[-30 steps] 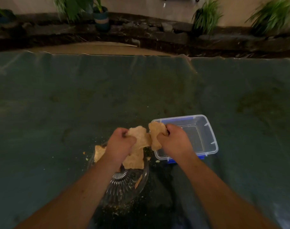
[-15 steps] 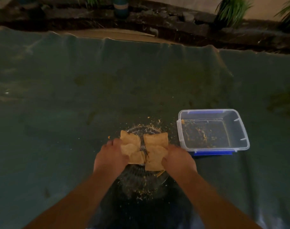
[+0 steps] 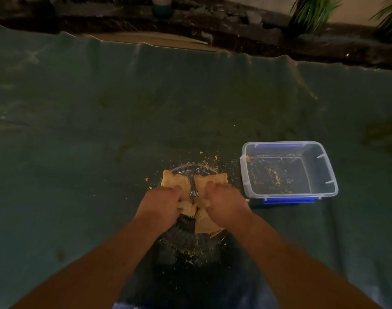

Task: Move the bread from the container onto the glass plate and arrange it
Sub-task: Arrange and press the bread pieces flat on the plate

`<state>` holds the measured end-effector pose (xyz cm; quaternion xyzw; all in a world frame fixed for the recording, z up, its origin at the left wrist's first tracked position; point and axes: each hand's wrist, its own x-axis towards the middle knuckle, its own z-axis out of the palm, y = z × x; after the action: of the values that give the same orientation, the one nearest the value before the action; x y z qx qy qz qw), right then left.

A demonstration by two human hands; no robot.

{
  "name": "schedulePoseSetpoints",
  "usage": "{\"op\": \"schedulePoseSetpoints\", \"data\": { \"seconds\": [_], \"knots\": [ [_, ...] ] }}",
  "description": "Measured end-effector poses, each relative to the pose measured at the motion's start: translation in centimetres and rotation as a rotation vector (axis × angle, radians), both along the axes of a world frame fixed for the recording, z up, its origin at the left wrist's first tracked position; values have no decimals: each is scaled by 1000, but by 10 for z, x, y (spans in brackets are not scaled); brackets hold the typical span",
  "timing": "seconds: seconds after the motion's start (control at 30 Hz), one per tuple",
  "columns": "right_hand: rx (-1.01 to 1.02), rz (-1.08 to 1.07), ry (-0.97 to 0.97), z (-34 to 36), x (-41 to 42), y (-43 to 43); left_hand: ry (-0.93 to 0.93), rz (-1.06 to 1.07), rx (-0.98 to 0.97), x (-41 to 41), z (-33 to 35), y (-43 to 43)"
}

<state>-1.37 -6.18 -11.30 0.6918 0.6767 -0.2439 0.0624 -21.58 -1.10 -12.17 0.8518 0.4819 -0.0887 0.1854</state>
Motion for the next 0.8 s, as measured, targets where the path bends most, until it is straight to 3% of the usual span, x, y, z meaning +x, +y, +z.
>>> {"op": "schedulePoseSetpoints", "data": {
  "seconds": [0.1, 0.2, 0.33, 0.47, 0.8],
  "knots": [
    [-116, -141, 249, 3, 11, 3, -136, 159, -304, -9, -2, 2],
    [-117, -75, 242, 0, 15, -2, -7, 85, -414, -16, -8, 0],
    [-74, 75, 116, -10, 9, -23, 110, 27, -279, -18, -8, -10],
    [199, 95, 45, -11, 4, -35, 81, -141, 71, -16, 0, -15],
    [66, 92, -28, -16, -2, -16, 86, -121, 31, 5, -5, -9]
  ]
}}
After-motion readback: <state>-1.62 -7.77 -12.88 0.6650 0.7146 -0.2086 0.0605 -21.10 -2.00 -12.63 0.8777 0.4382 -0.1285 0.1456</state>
